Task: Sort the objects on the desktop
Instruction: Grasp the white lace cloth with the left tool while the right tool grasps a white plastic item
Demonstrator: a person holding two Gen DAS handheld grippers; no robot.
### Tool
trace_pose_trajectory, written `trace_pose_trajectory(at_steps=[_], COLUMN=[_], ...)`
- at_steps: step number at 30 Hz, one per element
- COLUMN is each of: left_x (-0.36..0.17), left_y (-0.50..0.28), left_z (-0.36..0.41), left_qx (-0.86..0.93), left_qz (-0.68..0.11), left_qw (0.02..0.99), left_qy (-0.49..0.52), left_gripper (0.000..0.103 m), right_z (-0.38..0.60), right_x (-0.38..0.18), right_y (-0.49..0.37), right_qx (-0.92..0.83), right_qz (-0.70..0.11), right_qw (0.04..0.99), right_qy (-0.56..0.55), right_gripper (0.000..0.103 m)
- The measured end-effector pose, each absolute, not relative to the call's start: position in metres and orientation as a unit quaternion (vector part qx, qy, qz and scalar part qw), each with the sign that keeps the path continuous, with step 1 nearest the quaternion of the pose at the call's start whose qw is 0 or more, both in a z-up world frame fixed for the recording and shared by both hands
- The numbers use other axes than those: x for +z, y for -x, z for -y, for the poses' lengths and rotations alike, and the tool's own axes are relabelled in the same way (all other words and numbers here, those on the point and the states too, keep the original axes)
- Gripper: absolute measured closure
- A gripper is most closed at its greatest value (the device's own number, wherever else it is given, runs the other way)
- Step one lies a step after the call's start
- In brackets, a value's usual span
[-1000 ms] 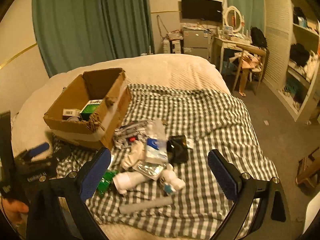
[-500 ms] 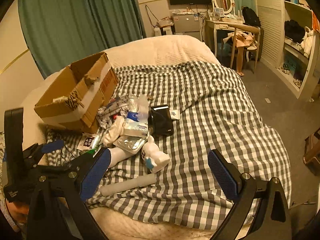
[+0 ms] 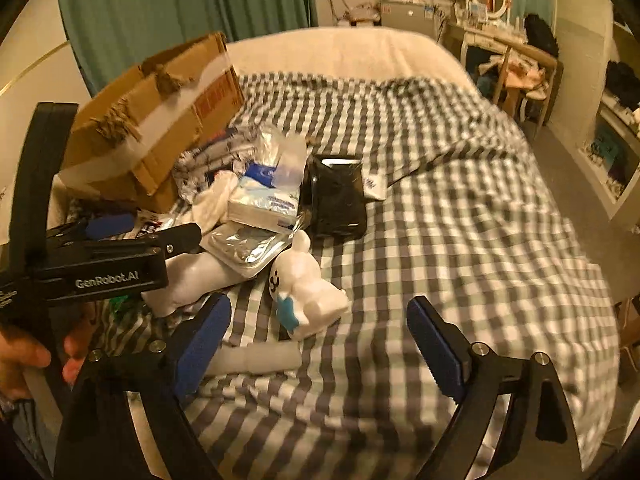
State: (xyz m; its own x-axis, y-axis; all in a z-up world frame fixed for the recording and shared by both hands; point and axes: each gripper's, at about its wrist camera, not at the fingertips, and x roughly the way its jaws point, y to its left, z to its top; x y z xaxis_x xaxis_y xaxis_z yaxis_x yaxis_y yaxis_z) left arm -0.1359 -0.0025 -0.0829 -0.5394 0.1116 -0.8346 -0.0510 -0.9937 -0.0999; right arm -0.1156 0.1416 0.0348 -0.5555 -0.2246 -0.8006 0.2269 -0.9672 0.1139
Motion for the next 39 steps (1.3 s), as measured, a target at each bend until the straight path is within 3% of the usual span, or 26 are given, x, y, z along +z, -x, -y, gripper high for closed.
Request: trace_pose_trajectory(at_steps=[5, 8, 9, 10, 12, 14, 26, 32, 39], left_x=[-0.09, -0.095, -0.097, -0.098, -0.103, -0.104, -0.076, -0.059, -0.026], left_y=[0.146, 0.153, 0.154, 0.156, 0.158, 0.156, 0.129, 0.111, 0.072], left_z=[0.006, 0.004, 0.003, 0.002, -0.002, -0.008, -0.005, -0.015, -0.011], left_qx=[0.875, 0.873, 0.873, 0.872, 0.867, 0.871, 0.892, 0.902, 0.92], left_qz=[0.06, 0.049, 0.049, 0.054, 0.038, 0.013, 0.029, -0.002, 0.029], left_qw=[0.056, 0.058, 0.065, 0.075, 0.082, 0.08, 0.104, 0.116, 0.144], left_qy=[0.477, 0.482, 0.481, 0.48, 0.49, 0.485, 0.438, 0.416, 0.364], left_gripper=[0.002, 0.017, 0.037, 0.064, 0.081, 0.088, 0.092, 0.092, 0.092], right_z=[-0.134, -0.133, -0.131, -0.13, -0.127, -0.124, -0.119, -0.125, -0.129], right_x=[0.013, 0.003, 0.0, -0.003, -0.004, -0.002, 0.042, 0.063, 0.071], right_y=[0.137, 0.143, 0.145, 0.145, 0.144, 0.142, 0.109, 0.093, 0.08], right_qx=[-0.87, -0.862, -0.859, -0.856, -0.858, -0.859, -0.877, -0.883, -0.881], right_qz=[-0.012, -0.007, -0.007, -0.004, -0.009, -0.017, -0.055, -0.058, -0.049], right_qw=[0.129, 0.132, 0.134, 0.144, 0.141, 0.139, 0.123, 0.11, 0.091], right_qy=[-0.476, -0.489, -0.493, -0.497, -0.493, -0.492, -0.462, -0.453, -0.462], right_gripper=[0.021, 0.031, 0.038, 0.042, 0.047, 0.048, 0.049, 0.051, 0.052])
